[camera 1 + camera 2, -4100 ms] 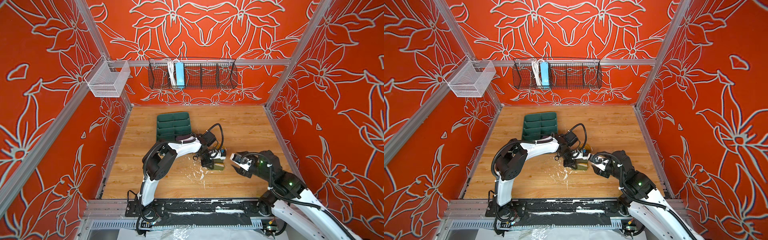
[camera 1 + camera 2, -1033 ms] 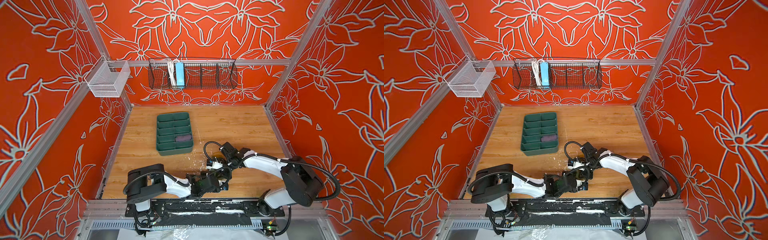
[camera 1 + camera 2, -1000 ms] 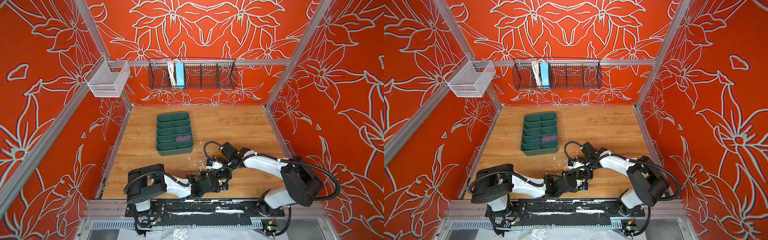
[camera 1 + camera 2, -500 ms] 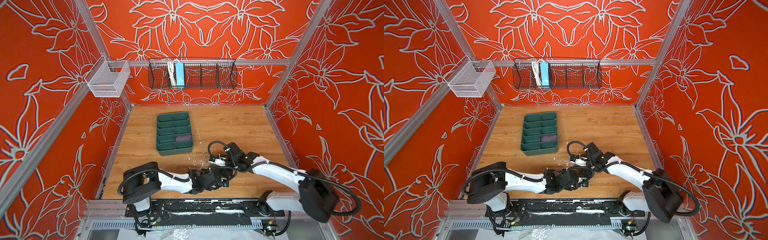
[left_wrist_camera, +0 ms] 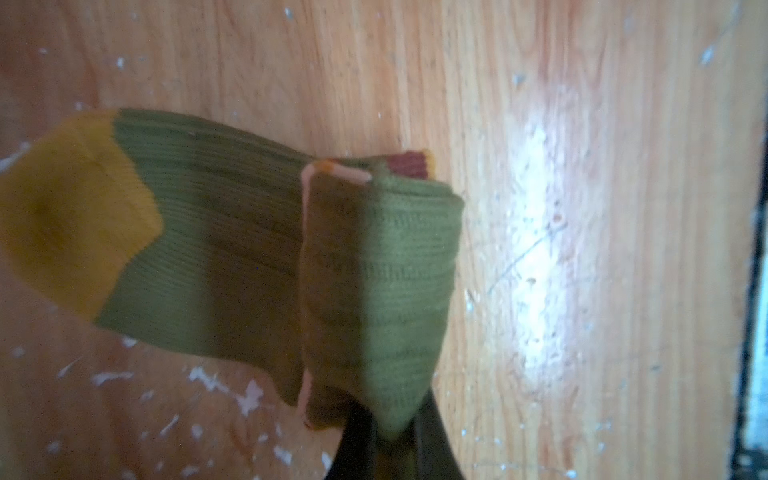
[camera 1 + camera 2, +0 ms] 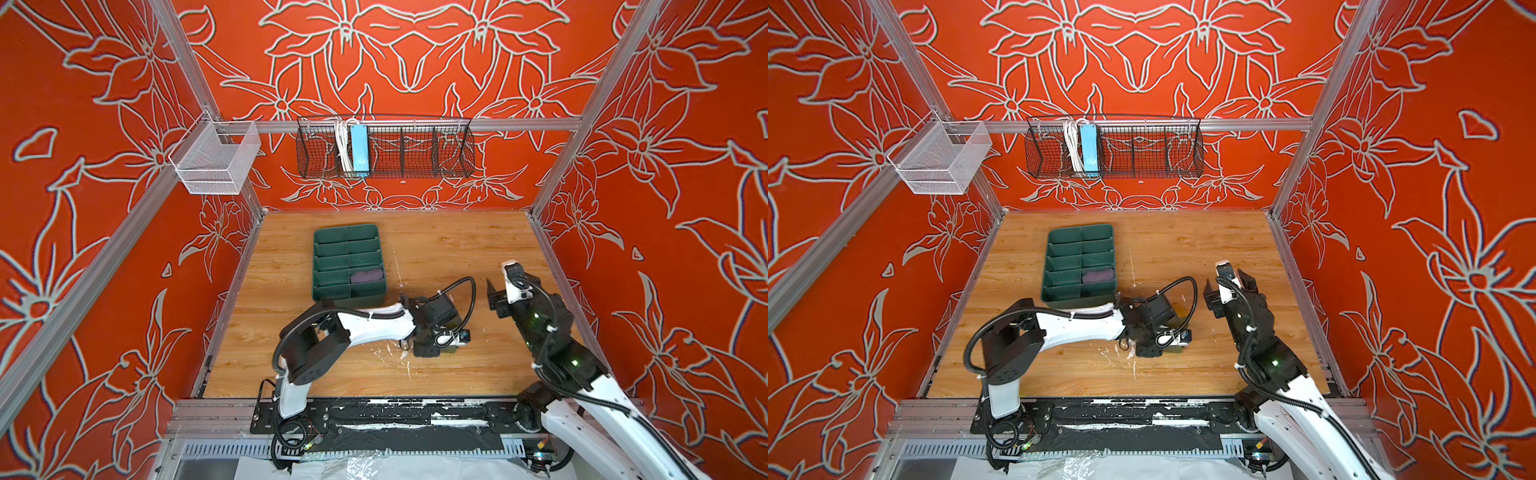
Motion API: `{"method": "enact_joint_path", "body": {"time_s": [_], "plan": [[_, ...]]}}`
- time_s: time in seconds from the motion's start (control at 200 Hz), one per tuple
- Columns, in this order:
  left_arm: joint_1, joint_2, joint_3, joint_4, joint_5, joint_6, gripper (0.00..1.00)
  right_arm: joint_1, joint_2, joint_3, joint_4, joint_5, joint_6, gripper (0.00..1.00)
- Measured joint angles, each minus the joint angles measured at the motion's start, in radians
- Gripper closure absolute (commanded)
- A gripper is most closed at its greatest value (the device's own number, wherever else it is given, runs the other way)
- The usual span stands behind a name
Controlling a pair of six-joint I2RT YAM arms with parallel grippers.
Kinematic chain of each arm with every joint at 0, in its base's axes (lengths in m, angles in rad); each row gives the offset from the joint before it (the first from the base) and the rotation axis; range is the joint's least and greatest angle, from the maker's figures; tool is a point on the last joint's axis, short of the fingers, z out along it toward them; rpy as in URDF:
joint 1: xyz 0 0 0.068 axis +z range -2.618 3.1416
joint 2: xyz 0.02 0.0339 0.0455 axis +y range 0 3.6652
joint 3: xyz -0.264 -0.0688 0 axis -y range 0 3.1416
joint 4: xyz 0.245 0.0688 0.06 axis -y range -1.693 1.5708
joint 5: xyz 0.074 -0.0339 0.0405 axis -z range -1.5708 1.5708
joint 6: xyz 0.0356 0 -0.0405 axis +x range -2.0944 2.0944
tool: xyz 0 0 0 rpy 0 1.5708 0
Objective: Roll the socks
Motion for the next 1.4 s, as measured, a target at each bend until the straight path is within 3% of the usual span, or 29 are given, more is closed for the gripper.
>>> {"method": "enact_joint_path", "body": {"time_s": [0.12, 0.215, 0.385, 0.475, 0.681, 1.116, 1.276, 1.401], "plan": [[0.052, 0.142, 0.207, -0.164, 0.167, -0.082, 1.00, -0.001, -0.095, 0.023, -0.028, -0.017, -0.045, 0.28], [0.096, 0.195, 0.271, -0.235, 0.281, -0.144, 0.99, -0.002, -0.107, 0.064, -0.106, -0.142, -0.134, 0.29], [0.122, 0.216, 0.286, -0.259, 0.360, -0.219, 0.96, 0.019, 0.042, 0.170, -0.415, -0.469, -0.355, 0.31], [0.122, 0.234, 0.314, -0.283, 0.364, -0.246, 0.96, 0.092, 0.132, 0.163, -0.530, -0.536, -0.451, 0.29], [0.124, 0.239, 0.322, -0.286, 0.369, -0.284, 0.95, 0.330, 0.235, 0.022, -0.567, -0.466, -0.583, 0.25], [0.129, 0.235, 0.305, -0.262, 0.384, -0.303, 0.95, 0.352, 0.501, -0.081, -0.280, -0.331, -0.605, 0.26], [0.135, 0.230, 0.291, -0.254, 0.396, -0.298, 0.94, 0.352, 0.621, -0.083, -0.232, -0.270, -0.608, 0.35], [0.137, 0.223, 0.284, -0.246, 0.391, -0.292, 0.90, 0.361, 0.695, -0.053, -0.219, -0.237, -0.605, 0.53]]}}
